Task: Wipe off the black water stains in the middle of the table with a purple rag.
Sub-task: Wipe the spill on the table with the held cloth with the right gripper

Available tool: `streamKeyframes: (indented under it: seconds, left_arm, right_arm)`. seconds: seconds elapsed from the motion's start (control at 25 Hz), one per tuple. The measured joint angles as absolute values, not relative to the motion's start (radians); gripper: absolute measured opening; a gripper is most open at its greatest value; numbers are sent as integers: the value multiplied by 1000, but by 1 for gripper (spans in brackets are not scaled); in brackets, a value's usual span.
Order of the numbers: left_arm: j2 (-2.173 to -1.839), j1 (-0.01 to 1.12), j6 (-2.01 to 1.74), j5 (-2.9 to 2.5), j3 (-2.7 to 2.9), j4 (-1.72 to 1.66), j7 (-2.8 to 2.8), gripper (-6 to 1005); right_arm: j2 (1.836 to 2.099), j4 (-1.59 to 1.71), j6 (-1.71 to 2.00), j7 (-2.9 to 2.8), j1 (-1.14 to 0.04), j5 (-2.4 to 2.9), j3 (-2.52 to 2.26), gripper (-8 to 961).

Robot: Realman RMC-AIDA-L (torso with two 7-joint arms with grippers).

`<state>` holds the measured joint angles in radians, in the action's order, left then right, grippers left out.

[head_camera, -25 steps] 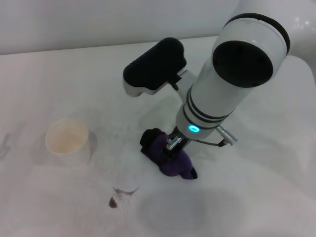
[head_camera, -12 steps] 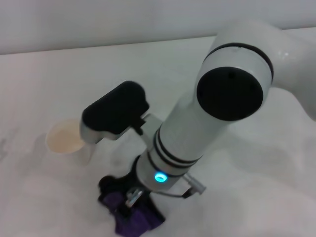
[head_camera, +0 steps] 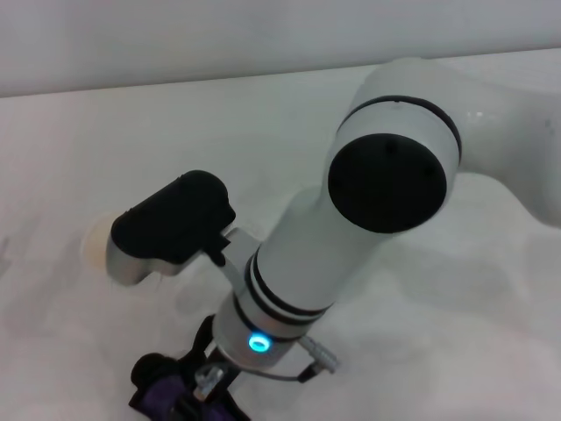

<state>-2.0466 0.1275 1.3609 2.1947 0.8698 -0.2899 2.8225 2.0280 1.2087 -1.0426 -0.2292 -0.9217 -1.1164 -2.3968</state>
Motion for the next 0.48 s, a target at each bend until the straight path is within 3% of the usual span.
streamKeyframes:
  seconds: [0.48]
  left_arm:
    - [-2042, 123, 1331, 2203, 867, -282, 2824, 874]
  right_arm:
    - [2026, 1246, -1257, -237, -828, -735, -2125, 92]
